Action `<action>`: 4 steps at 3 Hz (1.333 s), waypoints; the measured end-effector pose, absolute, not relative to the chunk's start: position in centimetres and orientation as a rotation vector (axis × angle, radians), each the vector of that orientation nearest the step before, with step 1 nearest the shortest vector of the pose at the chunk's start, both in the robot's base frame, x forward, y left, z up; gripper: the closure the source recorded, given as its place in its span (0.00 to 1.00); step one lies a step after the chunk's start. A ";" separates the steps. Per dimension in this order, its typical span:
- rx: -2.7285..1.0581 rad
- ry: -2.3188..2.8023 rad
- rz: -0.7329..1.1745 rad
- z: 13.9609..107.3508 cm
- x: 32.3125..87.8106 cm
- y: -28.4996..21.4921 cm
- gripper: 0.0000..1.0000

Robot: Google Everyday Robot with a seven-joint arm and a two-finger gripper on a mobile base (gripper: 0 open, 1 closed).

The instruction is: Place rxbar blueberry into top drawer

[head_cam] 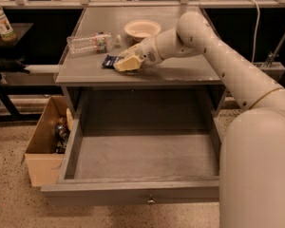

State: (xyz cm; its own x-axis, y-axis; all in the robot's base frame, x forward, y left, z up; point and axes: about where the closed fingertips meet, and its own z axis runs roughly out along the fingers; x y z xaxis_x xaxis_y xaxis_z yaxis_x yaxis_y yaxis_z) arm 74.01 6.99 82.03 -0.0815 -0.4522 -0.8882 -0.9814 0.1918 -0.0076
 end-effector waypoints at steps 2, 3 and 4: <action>-1.442 1.435 0.882 88.6 66.2 11.0 1.00; -1.451 1.357 1.017 89.7 60.0 14.7 1.00; -1.451 1.357 1.017 89.7 60.0 14.7 1.00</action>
Offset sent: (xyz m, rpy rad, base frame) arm -0.1543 0.0756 0.1113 0.1875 -0.1765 0.2585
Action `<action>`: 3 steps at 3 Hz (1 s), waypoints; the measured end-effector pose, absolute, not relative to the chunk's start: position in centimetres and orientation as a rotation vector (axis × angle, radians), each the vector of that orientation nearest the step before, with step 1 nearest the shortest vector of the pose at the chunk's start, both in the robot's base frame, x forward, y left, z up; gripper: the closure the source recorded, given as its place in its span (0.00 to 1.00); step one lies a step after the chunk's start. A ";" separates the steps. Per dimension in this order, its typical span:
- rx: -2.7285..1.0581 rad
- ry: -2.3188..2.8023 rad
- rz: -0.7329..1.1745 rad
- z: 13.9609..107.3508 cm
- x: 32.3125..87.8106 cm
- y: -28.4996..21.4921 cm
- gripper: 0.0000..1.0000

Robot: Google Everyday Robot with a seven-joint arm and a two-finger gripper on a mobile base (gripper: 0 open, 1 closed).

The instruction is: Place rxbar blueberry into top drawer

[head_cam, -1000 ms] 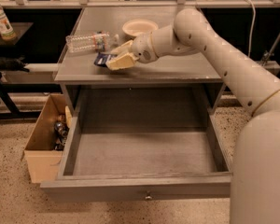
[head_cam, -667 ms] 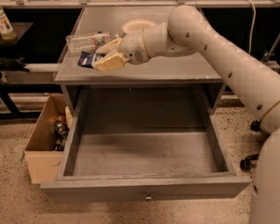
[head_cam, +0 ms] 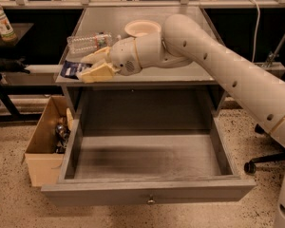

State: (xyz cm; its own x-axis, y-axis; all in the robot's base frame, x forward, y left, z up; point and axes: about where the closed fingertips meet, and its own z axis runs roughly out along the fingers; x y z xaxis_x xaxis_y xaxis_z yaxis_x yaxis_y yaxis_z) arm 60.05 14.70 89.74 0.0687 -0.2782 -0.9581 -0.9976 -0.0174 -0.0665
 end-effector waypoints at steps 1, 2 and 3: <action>-1.473 1.356 1.063 86.1 56.4 16.4 1.00; -1.460 1.459 1.108 79.1 50.9 18.0 1.00; -1.437 1.548 1.197 72.4 47.3 18.9 1.00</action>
Offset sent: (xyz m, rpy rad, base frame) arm -0.1588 0.0491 -0.1880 -0.1389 0.2210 0.0484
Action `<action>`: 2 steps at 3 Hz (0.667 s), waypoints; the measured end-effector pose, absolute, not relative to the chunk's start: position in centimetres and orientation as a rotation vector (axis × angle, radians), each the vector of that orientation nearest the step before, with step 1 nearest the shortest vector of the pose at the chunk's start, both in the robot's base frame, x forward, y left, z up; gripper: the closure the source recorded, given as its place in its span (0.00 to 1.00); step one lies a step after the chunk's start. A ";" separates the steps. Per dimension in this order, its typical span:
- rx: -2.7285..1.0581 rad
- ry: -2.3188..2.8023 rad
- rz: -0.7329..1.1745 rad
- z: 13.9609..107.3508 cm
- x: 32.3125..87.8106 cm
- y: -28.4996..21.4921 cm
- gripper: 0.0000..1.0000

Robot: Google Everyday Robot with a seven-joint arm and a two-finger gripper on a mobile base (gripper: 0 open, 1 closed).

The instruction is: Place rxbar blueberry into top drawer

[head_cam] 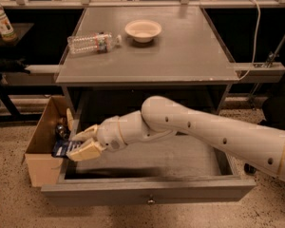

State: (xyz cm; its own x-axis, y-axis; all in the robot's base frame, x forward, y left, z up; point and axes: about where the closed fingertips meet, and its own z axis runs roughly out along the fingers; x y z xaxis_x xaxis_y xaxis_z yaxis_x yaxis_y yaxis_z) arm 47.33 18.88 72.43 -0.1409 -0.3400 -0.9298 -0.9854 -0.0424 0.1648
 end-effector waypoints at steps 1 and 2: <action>-1.390 1.638 1.275 66.9 46.3 18.1 1.00; -1.340 1.703 1.260 64.6 47.4 15.5 1.00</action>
Offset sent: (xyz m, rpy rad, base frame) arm 0.0251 -0.0778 -0.1001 -0.0620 0.1600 -0.1518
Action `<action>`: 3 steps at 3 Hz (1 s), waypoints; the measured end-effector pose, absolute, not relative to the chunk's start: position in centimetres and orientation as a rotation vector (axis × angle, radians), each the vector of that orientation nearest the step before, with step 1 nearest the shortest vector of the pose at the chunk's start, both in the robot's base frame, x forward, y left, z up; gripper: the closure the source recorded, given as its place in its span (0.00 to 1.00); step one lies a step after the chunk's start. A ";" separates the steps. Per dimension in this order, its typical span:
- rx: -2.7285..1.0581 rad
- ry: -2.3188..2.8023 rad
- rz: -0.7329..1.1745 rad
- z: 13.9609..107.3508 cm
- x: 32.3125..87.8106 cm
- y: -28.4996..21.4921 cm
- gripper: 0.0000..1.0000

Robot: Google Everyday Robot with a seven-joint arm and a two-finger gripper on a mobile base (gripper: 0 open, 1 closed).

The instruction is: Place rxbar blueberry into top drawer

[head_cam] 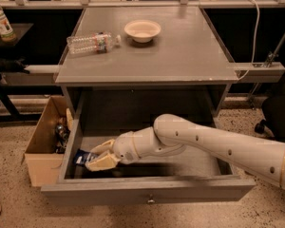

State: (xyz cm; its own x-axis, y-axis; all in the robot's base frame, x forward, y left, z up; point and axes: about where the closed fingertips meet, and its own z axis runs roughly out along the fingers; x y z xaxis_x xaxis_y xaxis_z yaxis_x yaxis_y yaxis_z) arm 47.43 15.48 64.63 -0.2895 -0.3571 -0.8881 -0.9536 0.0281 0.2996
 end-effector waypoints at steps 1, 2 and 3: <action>-1.291 1.719 1.188 65.2 49.3 12.4 1.00; -1.253 1.720 1.150 66.2 50.7 10.4 0.77; -1.253 1.720 1.150 66.2 50.7 10.4 0.52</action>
Offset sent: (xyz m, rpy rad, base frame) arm 0.0524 -0.0780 0.0303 0.0016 -0.0769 -0.1683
